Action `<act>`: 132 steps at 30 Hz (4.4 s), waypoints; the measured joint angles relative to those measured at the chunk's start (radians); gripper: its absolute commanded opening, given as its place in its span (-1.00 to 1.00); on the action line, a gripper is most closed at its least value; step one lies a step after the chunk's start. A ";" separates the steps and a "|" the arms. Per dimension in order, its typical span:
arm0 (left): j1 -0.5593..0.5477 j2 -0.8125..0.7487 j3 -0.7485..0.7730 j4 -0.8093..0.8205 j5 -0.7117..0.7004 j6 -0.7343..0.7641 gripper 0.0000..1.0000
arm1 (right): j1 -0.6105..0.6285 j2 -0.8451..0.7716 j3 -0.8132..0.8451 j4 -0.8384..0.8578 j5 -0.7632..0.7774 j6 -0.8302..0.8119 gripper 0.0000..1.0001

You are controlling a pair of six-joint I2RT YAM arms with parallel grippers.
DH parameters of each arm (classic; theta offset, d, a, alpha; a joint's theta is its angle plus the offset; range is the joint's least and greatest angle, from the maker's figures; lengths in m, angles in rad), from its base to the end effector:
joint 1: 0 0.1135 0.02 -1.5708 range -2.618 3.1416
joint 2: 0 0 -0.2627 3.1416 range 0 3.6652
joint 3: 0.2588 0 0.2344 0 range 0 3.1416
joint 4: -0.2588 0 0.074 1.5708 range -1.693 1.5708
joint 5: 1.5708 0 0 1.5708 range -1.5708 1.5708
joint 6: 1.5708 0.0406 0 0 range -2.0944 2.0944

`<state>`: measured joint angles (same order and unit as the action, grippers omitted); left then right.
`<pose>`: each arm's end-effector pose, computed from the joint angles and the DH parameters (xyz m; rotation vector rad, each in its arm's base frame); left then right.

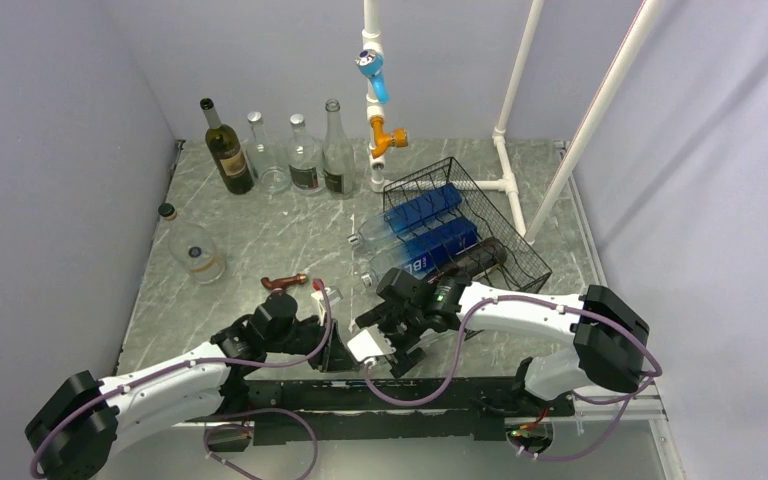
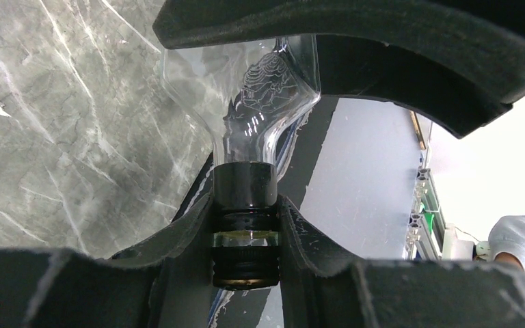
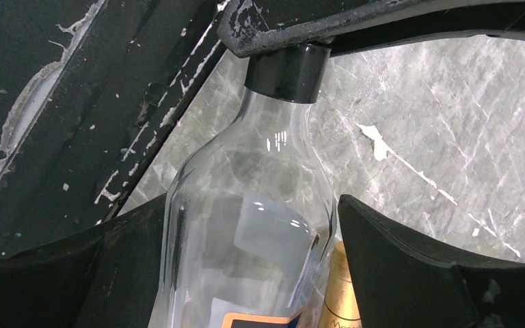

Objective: Take the wine bottle off the wine rack
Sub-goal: Pick up the wine bottle from the wine rack.

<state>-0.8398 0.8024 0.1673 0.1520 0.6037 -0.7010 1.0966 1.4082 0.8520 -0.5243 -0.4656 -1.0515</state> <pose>0.0834 -0.1275 0.1663 0.5946 2.2763 -1.4903 0.0995 0.2339 0.2068 -2.3552 1.1016 0.6299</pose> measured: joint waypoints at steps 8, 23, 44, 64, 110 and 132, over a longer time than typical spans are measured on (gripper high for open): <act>0.008 0.000 0.000 0.000 0.010 -0.019 -1.00 | 0.014 0.022 -0.014 0.030 0.031 0.033 0.19; 0.012 -0.143 0.002 -0.062 -0.007 -0.021 0.42 | 0.010 0.035 0.013 0.034 0.031 0.081 -1.00; 0.012 -0.380 0.175 -0.306 -0.144 0.086 0.99 | -0.132 0.026 0.052 -0.092 -0.163 0.073 -1.00; 0.012 -0.560 0.161 -0.163 -0.411 0.167 0.99 | -0.266 -0.016 0.069 -0.099 -0.314 0.138 -1.00; -0.130 -0.119 -0.042 0.597 -0.707 0.037 0.96 | -0.437 -0.021 0.070 0.202 -0.569 0.613 -1.00; -0.179 0.154 0.069 0.793 -0.812 0.089 0.44 | -0.441 -0.014 0.069 0.212 -0.584 0.618 -1.00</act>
<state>-1.0191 0.9569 0.2359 0.9455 -0.2085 -0.6125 0.6552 1.3941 0.9207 -0.3126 -1.0496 -0.4332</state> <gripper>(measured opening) 0.751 0.702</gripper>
